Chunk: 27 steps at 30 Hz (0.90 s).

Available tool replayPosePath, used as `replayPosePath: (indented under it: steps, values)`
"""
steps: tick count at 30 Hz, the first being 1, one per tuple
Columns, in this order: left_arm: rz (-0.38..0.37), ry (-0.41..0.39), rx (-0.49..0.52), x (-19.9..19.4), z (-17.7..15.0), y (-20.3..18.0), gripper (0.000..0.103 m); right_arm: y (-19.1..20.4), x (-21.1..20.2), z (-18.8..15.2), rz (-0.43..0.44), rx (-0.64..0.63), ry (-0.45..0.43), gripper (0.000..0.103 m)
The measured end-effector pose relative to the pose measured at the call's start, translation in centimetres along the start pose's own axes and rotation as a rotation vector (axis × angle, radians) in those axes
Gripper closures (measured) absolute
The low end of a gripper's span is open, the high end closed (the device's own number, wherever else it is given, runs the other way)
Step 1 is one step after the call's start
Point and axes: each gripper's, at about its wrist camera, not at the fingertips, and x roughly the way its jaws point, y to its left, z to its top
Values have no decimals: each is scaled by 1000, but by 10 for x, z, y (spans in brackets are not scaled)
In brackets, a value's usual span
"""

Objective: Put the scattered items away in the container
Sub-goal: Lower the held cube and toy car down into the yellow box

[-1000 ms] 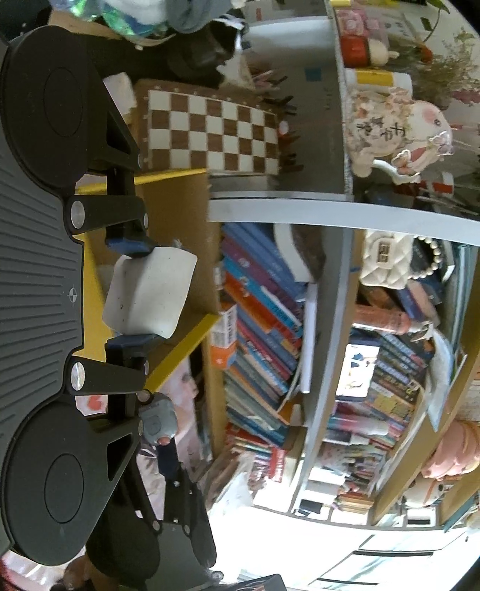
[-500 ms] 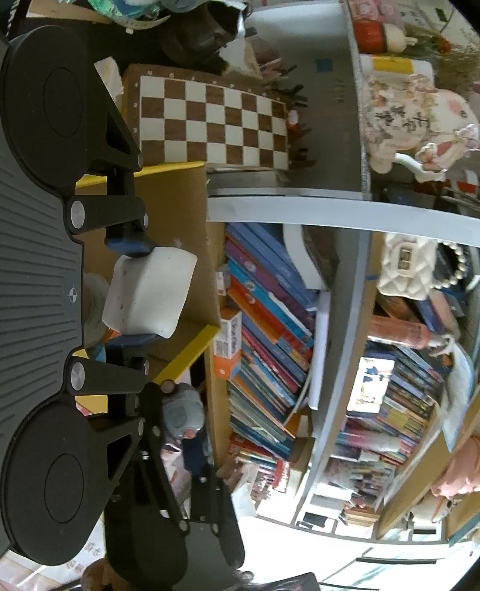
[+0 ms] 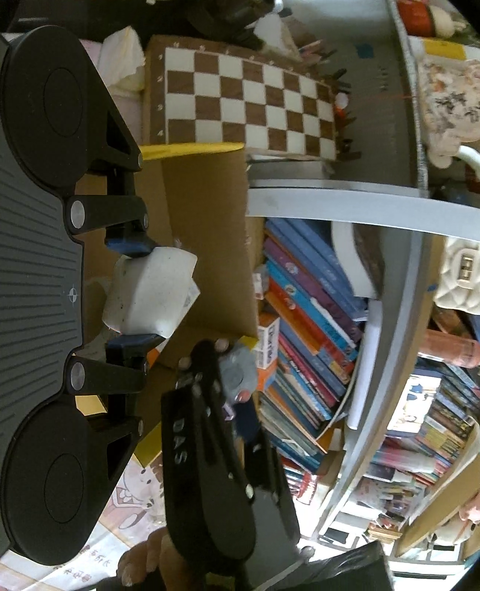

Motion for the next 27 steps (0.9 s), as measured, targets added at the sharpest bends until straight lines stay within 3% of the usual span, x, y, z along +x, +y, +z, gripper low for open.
replayPosePath:
  steps: [13,23,27]
  values:
    - [-1,105,5,24,-11,3,62,8,42,6,62,-4,62,60]
    - [-1,110,-4,21,-12,5,59,21,70,12,121,-22,110,60]
    - [-12,99,5,19,-12,3,46,28,79,14,146,-37,126,60]
